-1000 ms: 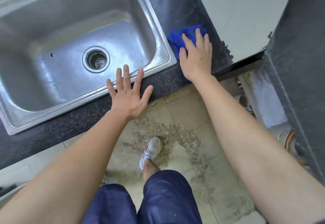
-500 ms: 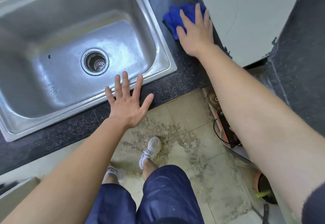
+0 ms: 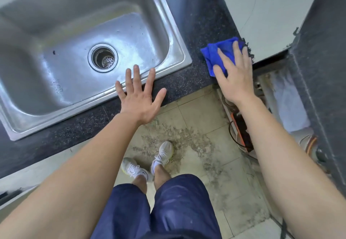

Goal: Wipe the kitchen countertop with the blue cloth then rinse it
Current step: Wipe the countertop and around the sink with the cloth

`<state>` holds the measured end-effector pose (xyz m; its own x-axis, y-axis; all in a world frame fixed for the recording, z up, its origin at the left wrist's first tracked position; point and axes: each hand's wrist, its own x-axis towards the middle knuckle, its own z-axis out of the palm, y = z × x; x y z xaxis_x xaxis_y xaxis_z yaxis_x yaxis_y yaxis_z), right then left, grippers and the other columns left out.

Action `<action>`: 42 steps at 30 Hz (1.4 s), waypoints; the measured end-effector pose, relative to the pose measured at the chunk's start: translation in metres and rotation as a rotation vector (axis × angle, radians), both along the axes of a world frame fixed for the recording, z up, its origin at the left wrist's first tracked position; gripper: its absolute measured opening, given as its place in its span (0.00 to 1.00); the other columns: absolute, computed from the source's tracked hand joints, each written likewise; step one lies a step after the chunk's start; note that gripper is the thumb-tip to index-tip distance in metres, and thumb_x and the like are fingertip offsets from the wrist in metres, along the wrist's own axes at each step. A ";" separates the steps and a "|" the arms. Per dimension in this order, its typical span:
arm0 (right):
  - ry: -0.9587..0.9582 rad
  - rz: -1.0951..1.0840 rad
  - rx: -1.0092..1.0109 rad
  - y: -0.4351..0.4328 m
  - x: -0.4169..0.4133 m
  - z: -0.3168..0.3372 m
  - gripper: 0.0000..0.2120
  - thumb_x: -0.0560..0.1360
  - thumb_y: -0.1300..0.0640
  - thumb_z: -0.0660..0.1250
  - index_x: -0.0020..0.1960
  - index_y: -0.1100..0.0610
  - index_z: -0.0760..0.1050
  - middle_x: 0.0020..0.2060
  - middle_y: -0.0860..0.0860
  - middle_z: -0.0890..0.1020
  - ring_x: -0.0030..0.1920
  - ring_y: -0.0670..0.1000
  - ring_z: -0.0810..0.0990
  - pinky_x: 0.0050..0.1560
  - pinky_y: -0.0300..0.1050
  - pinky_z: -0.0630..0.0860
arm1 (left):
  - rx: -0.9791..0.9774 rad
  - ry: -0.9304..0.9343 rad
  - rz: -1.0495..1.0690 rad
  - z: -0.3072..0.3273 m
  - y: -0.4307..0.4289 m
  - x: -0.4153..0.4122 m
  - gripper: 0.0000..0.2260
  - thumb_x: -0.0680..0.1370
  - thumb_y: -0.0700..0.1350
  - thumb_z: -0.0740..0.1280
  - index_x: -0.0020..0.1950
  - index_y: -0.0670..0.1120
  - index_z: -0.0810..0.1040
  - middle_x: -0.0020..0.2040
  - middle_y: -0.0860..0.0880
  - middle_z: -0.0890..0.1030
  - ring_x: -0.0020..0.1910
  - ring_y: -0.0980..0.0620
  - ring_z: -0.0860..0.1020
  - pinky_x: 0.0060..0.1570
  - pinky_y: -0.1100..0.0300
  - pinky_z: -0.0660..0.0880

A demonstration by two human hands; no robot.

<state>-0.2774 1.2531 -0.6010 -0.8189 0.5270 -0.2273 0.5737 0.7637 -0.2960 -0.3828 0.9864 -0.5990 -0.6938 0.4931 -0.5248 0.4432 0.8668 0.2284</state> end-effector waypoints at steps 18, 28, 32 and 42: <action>0.034 0.450 0.035 -0.232 -0.017 -0.003 0.25 0.78 0.45 0.56 0.74 0.46 0.70 0.78 0.57 0.61 0.78 0.64 0.58 0.77 0.63 0.54 | -0.108 0.195 0.245 0.019 -0.213 -0.003 0.29 0.82 0.62 0.49 0.81 0.54 0.47 0.81 0.43 0.40 0.79 0.42 0.39 0.76 0.39 0.43; -0.071 -0.163 0.039 -0.240 -0.029 -0.001 0.29 0.81 0.44 0.54 0.80 0.50 0.57 0.80 0.60 0.50 0.79 0.66 0.48 0.77 0.63 0.50 | -0.124 0.165 0.236 0.014 -0.285 -0.005 0.26 0.83 0.59 0.50 0.81 0.56 0.52 0.81 0.45 0.53 0.79 0.44 0.48 0.75 0.41 0.47; 0.004 0.101 -0.002 -0.351 -0.032 -0.002 0.28 0.80 0.45 0.56 0.79 0.51 0.60 0.79 0.61 0.54 0.78 0.67 0.50 0.77 0.65 0.52 | -0.074 0.134 0.149 0.024 -0.305 -0.018 0.25 0.83 0.58 0.42 0.80 0.58 0.54 0.80 0.51 0.57 0.78 0.47 0.54 0.76 0.43 0.43; -0.231 0.580 0.011 -0.425 -0.062 0.025 0.26 0.83 0.47 0.57 0.79 0.48 0.56 0.80 0.58 0.54 0.74 0.65 0.59 0.70 0.59 0.63 | -0.040 0.068 -0.056 0.047 -0.343 -0.056 0.34 0.78 0.62 0.36 0.77 0.52 0.64 0.77 0.53 0.65 0.76 0.51 0.62 0.76 0.43 0.46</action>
